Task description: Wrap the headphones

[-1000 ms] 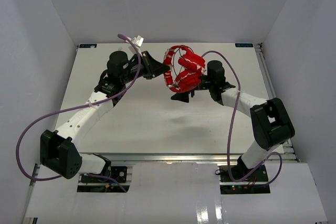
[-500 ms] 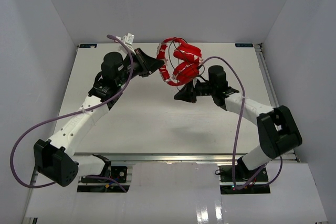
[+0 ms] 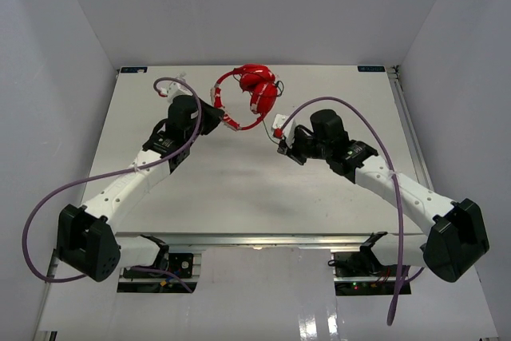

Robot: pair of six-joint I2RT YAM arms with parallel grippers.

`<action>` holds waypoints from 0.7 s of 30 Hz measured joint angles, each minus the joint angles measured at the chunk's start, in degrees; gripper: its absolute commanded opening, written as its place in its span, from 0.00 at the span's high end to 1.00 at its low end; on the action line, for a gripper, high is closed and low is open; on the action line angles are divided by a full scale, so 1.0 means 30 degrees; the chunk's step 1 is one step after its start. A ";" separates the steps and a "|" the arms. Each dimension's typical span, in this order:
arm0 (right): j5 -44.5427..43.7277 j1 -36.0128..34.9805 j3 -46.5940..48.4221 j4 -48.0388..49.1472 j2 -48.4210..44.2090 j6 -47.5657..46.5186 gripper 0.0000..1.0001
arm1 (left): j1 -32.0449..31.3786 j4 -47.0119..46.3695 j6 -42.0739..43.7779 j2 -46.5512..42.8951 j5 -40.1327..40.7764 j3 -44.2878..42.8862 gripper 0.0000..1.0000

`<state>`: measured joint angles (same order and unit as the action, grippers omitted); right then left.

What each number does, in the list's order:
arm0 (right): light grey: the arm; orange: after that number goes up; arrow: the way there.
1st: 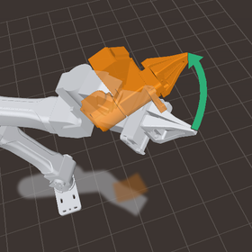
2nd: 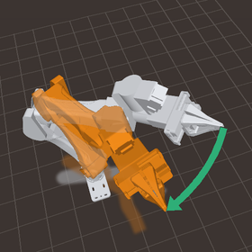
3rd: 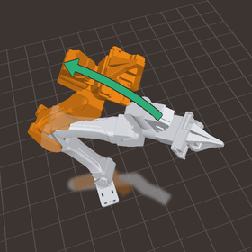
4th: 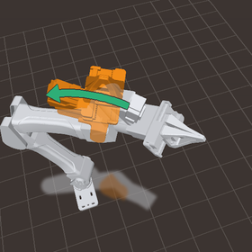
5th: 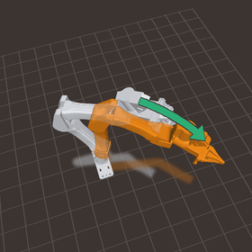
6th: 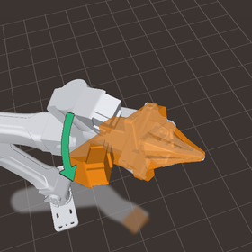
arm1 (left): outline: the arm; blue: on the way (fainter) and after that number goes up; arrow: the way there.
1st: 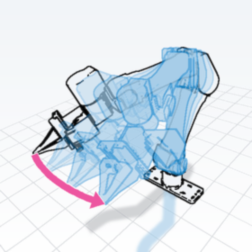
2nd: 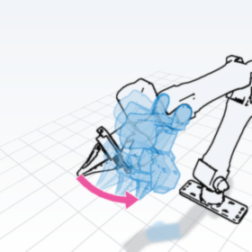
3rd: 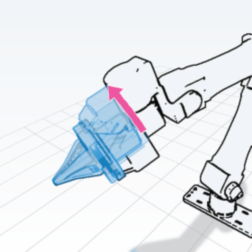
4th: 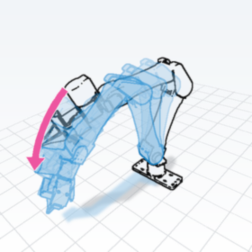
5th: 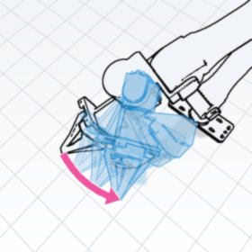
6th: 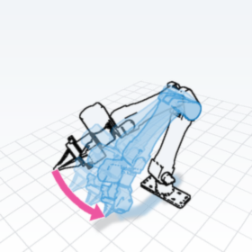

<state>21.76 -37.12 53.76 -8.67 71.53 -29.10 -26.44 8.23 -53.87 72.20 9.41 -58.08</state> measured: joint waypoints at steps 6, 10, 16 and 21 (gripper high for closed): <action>-0.5187 -0.1282 0.0025 -0.2158 0.0583 -0.2387 0.92 | -0.0005 0.1218 0.1231 0.1421 0.0448 0.0949 1.00; -0.8237 -0.2220 0.0036 -0.2940 0.1668 -0.3823 0.92 | -0.0178 0.1564 0.2662 0.2649 0.0278 0.1849 1.00; -1.1541 -0.4549 0.0049 -0.3057 0.3468 -0.5428 0.92 | -0.1006 0.1974 0.4412 0.5097 -0.0585 0.2281 1.00; -1.3607 -0.5932 0.0206 -0.2781 0.5348 -0.6397 0.92 | -0.1746 0.1982 0.5366 0.7187 -0.1749 0.2125 1.00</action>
<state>-19.06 -54.92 54.37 -17.01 87.57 -48.30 -31.67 14.17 -37.78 93.76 4.16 -51.71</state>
